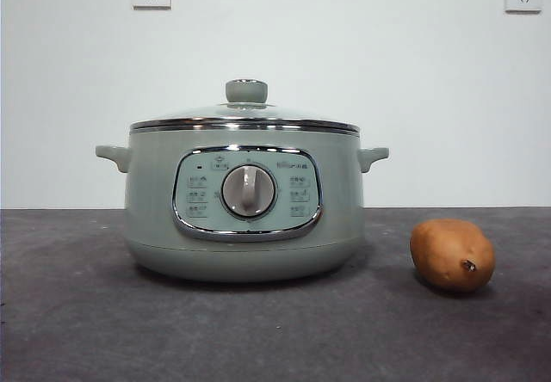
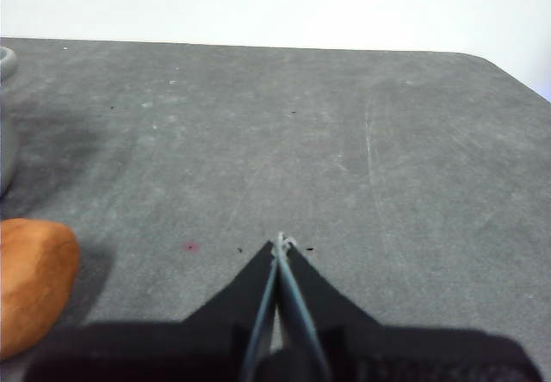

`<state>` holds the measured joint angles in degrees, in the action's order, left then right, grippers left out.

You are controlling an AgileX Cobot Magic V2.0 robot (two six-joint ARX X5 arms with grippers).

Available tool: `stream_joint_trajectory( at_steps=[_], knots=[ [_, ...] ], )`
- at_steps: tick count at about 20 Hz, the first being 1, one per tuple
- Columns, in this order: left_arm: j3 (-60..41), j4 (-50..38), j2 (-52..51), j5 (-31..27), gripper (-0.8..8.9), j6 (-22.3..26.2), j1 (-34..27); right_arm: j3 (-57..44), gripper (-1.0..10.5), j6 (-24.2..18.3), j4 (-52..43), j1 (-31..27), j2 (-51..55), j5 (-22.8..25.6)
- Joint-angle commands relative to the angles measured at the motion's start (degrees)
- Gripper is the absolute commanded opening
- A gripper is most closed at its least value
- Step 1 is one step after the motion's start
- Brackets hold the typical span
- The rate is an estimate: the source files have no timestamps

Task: Pick up the potato,open the lid,put the potato in the pot,close the lid

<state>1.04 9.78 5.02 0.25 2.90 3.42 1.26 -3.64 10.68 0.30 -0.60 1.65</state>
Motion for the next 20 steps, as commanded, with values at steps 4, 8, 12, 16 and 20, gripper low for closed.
stream_joint_trajectory(
  at_steps=[4, 8, 12, 16, 20],
  knots=[
    [-0.6, -0.9, 0.0, 0.2, -0.03, -0.3, -0.2, -0.4, 0.0, 0.7, -0.1, 0.0, 0.1, 0.1],
    [-0.6, -0.8, 0.0, 0.2, -0.03, -0.3, -0.2, -0.4, 0.0, 0.7, -0.1, 0.0, 0.1, -0.1],
    [-0.6, -0.9, 0.0, 0.2, -0.03, -0.3, -0.2, -0.4, 0.0, 3.8, -0.1, 0.0, 0.1, -0.7],
    [-0.6, -0.8, 0.0, 0.2, -0.03, -0.3, -0.2, -0.4, 0.0, 7.7, -0.1, 0.0, 0.1, -0.8],
    [-0.6, -1.4, 0.0, 0.2, -0.03, -0.5, -0.2, -0.4, 0.0, 11.6, -0.2, 0.0, 0.1, -0.8]
  ],
)
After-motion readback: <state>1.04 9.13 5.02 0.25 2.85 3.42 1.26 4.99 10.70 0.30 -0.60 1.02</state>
